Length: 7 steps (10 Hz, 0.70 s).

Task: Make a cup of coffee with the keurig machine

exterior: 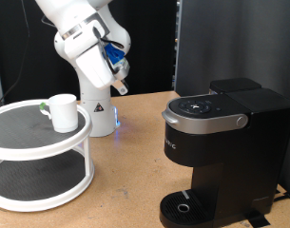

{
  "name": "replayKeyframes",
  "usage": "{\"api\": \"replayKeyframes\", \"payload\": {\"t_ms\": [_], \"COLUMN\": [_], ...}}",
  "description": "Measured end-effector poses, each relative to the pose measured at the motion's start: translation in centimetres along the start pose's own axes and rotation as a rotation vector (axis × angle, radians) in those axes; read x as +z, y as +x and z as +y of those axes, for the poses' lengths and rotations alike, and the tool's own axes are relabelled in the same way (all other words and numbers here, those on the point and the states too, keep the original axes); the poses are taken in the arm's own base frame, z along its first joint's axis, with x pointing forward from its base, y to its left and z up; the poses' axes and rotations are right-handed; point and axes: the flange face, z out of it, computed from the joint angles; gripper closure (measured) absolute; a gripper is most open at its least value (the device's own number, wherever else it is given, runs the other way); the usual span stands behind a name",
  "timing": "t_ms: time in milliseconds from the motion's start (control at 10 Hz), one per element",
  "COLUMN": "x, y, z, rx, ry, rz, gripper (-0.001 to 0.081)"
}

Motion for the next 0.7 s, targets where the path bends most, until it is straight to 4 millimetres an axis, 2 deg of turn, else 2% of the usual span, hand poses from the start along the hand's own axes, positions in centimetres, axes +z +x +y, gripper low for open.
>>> {"api": "replayKeyframes", "payload": {"t_ms": [400,700], "x": [-2.3,-3.3], "y": [-3.1,-3.8], "z": [0.0,-0.1], "rx": [-0.095,-0.143], "ry": [0.067,0.088], "rz": [-0.044,-0.037], "gripper": [0.0804,0.0804]}}
